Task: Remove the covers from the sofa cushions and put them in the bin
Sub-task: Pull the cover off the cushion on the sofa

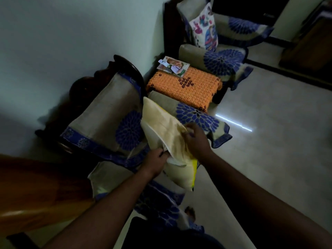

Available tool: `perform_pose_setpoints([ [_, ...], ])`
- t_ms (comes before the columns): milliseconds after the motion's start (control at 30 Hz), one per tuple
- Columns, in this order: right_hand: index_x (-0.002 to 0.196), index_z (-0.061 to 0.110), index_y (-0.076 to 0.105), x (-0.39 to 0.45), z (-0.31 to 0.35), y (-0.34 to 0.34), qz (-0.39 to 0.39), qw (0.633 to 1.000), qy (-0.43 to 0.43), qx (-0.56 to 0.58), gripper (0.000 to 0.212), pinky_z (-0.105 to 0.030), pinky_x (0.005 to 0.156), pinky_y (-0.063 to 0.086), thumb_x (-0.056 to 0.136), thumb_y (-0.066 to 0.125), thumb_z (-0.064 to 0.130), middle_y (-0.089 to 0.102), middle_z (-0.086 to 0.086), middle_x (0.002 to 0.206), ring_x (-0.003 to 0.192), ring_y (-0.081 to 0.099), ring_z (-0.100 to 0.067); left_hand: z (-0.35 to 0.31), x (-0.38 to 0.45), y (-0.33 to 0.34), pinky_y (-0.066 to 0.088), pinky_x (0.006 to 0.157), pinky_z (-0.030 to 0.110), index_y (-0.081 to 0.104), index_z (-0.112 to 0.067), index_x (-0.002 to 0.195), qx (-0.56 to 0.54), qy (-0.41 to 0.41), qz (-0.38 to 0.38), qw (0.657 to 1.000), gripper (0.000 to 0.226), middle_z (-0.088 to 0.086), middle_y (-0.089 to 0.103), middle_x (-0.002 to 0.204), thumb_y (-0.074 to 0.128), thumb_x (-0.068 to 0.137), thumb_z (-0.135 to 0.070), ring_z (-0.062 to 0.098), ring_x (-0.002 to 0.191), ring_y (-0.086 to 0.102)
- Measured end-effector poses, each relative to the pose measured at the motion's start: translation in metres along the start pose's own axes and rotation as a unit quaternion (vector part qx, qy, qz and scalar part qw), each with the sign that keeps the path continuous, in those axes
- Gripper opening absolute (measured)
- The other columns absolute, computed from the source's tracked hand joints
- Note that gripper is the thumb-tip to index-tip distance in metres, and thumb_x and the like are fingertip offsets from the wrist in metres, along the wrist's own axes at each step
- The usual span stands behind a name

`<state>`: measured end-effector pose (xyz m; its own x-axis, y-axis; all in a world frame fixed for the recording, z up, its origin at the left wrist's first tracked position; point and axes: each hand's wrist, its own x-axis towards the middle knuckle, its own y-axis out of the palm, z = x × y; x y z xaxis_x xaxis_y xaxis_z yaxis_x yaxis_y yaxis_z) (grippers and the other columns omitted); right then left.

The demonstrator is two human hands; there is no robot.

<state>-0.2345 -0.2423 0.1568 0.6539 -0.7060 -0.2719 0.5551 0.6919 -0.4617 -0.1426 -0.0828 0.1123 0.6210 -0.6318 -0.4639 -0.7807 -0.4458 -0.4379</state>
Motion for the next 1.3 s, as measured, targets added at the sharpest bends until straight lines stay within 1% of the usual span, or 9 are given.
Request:
perform_pose_setpoints([
  [100, 0.144, 0.019, 0.039, -0.033, 0.003, 0.0, -0.055, 0.954, -0.098, -0.279, 0.075, -0.044, 0.096, 0.045, 0.086, 0.066, 0.058, 0.037, -0.009, 0.147, 0.132, 0.04, -0.031, -0.014, 0.0, -0.004, 0.036, 0.056, 0.029, 0.055, -0.013, 0.067, -0.056, 0.015, -0.059, 0.997, 0.037, 0.001, 0.054, 0.067, 0.054, 0.102, -0.026, 0.024, 0.071, 0.055],
  [167, 0.136, 0.022, 0.044, -0.048, -0.005, 0.002, -0.031, 0.941, -0.091, -0.324, 0.069, -0.043, 0.085, 0.049, 0.085, 0.063, 0.064, 0.046, -0.005, 0.135, 0.122, 0.047, -0.03, -0.016, 0.002, -0.01, 0.045, 0.068, 0.033, 0.067, -0.006, 0.081, -0.091, 0.016, -0.07, 0.993, 0.032, 0.007, 0.068, 0.08, 0.056, 0.098, -0.03, 0.028, 0.081, 0.064],
  [367, 0.103, 0.028, 0.062, -0.047, -0.012, -0.002, -0.082, 0.947, -0.126, -0.285, 0.021, -0.029, 0.061, 0.035, 0.096, 0.058, 0.047, 0.068, 0.003, 0.096, 0.087, 0.064, -0.023, -0.004, -0.007, -0.024, 0.053, 0.08, 0.048, 0.068, -0.015, 0.081, -0.098, 0.091, -0.023, 0.991, 0.037, 0.004, 0.07, 0.081, 0.057, 0.088, -0.05, 0.026, 0.081, 0.067],
  [567, 0.099, 0.024, 0.062, -0.034, -0.018, 0.0, -0.11, 0.96, -0.085, -0.245, 0.026, -0.036, 0.064, 0.053, 0.099, 0.046, 0.045, 0.069, 0.0, 0.086, 0.078, 0.066, -0.025, 0.003, -0.024, -0.045, 0.036, 0.057, 0.037, 0.041, -0.02, 0.063, 0.062, 0.262, 0.011, 0.963, 0.045, -0.004, 0.041, 0.058, 0.05, 0.094, -0.051, 0.012, 0.055, 0.045],
  [767, 0.088, 0.02, 0.062, -0.015, -0.01, -0.003, -0.108, 0.982, -0.008, -0.153, 0.023, -0.034, 0.066, 0.046, 0.1, 0.045, 0.029, 0.068, -0.005, 0.086, 0.085, 0.066, -0.029, -0.011, -0.024, -0.07, 0.028, 0.054, 0.02, 0.03, -0.029, 0.059, 0.157, 0.375, 0.028, 0.913, 0.047, -0.009, 0.033, 0.055, 0.058, 0.097, -0.038, 0.004, 0.051, 0.038],
  [933, 0.092, 0.019, 0.063, -0.044, 0.024, 0.019, -0.055, 0.984, -0.166, -0.041, 0.023, -0.033, 0.06, 0.048, 0.092, 0.048, 0.037, 0.065, 0.004, 0.08, 0.071, 0.06, -0.014, -0.031, -0.02, -0.078, 0.054, 0.077, 0.036, 0.068, -0.02, 0.087, -0.102, 0.058, -0.067, 0.991, 0.066, -0.002, 0.07, 0.081, 0.041, 0.086, -0.081, 0.02, 0.084, 0.067],
  [1033, 0.103, 0.009, 0.068, -0.049, 0.028, 0.029, -0.042, 0.984, -0.171, 0.011, 0.037, -0.041, 0.064, 0.051, 0.094, 0.048, 0.038, 0.069, -0.004, 0.082, 0.072, 0.063, -0.017, -0.046, -0.003, -0.078, 0.046, 0.08, 0.03, 0.065, -0.014, 0.118, -0.087, -0.059, -0.045, 0.993, 0.058, 0.006, 0.06, 0.101, 0.049, 0.094, -0.064, 0.026, 0.097, 0.059],
  [1167, 0.118, 0.017, 0.063, -0.034, 0.027, 0.012, -0.041, 0.989, -0.101, -0.1, 0.034, -0.034, 0.07, 0.047, 0.093, 0.059, 0.039, 0.07, -0.006, 0.107, 0.097, 0.066, -0.025, -0.033, 0.0, -0.069, 0.046, 0.057, 0.025, 0.065, -0.019, 0.071, 0.008, 0.065, -0.01, 0.998, 0.034, -0.009, 0.06, 0.067, 0.061, 0.098, -0.04, 0.023, 0.076, 0.064],
  [1300, 0.149, 0.027, 0.035, -0.01, 0.04, -0.004, 0.004, 0.947, -0.072, -0.313, 0.081, -0.042, 0.092, 0.049, 0.084, 0.064, 0.066, 0.049, -0.005, 0.142, 0.125, 0.053, -0.029, -0.019, -0.017, -0.039, 0.032, 0.054, 0.028, 0.043, -0.017, 0.054, 0.085, 0.251, -0.02, 0.964, 0.053, -0.004, 0.047, 0.051, 0.061, 0.094, -0.045, 0.011, 0.05, 0.048],
])
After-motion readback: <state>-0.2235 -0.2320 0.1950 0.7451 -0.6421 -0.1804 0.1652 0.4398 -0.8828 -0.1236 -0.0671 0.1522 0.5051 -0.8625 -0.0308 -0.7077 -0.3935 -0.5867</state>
